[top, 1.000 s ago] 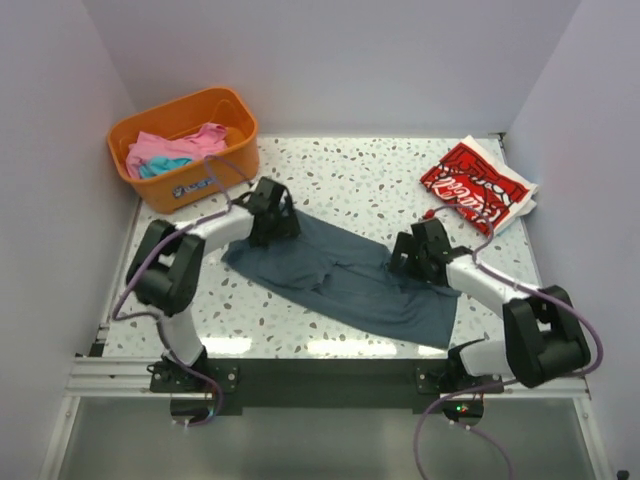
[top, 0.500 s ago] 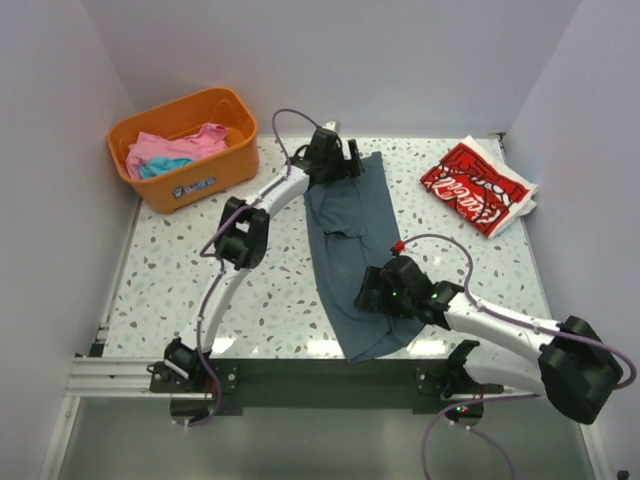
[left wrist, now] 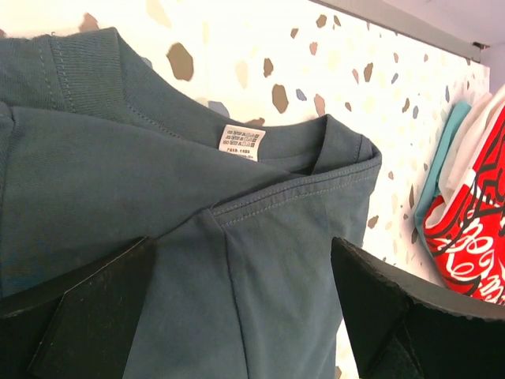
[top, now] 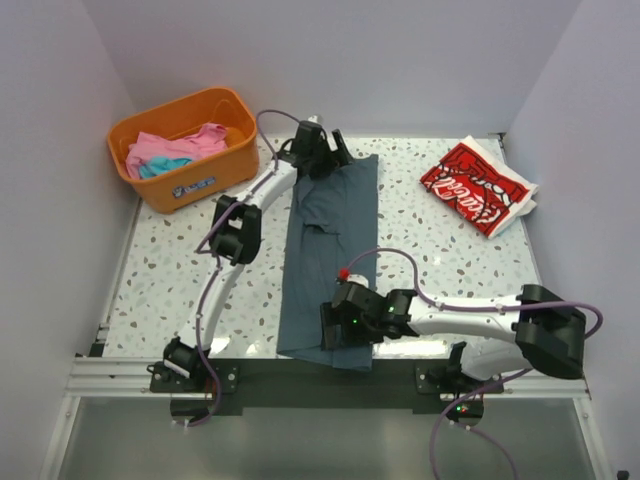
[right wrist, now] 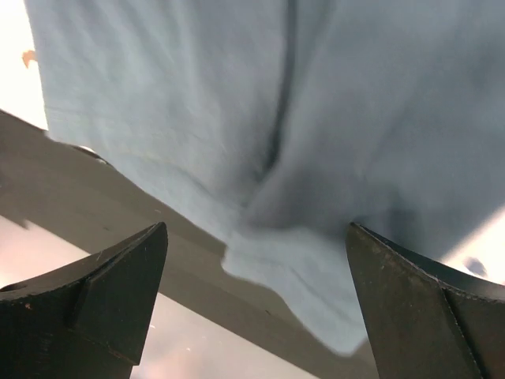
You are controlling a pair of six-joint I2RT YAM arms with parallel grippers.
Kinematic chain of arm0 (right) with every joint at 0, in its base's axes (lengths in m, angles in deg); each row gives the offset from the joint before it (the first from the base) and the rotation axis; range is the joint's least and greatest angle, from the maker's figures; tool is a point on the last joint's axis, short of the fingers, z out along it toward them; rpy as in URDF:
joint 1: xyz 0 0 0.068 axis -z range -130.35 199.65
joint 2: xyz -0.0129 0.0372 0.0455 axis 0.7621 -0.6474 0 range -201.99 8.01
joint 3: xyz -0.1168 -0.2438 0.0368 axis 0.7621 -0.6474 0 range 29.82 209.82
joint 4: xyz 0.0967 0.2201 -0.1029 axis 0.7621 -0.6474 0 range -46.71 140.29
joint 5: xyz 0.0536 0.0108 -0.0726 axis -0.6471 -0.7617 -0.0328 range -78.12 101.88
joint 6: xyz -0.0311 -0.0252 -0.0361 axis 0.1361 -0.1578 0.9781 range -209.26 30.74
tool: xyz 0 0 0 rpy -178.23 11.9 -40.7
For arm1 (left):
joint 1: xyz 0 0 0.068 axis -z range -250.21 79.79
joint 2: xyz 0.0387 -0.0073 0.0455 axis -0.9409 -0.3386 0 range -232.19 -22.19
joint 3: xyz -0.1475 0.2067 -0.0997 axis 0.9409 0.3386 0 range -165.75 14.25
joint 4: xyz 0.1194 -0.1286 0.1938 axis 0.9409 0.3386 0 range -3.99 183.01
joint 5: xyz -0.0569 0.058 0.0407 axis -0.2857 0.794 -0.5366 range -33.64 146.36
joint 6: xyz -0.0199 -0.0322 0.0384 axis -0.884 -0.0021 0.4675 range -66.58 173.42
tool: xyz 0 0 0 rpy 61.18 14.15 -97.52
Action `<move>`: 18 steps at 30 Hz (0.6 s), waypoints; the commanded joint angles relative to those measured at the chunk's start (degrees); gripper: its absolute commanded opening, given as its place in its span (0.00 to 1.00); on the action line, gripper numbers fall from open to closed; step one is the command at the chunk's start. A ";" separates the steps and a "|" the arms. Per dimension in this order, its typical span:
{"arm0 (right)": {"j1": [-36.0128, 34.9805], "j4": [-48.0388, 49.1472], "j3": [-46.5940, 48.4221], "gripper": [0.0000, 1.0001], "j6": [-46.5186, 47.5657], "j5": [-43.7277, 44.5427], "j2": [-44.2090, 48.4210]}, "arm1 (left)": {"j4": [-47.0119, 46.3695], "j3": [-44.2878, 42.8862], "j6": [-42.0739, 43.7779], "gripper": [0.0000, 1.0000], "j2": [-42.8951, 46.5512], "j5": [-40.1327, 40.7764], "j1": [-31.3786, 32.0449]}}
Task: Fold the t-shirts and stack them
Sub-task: Fold the tshirt
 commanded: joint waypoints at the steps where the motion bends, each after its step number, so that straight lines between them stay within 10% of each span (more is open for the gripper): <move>1: -0.37 -8.58 2.89 0.99 -2.38 4.76 4.25 | 6.86 0.68 0.26 1.00 -4.72 3.45 -2.93; 18: -0.37 -13.42 2.37 0.99 -5.20 11.53 17.71 | 6.15 1.03 0.86 1.00 5.46 3.12 -3.37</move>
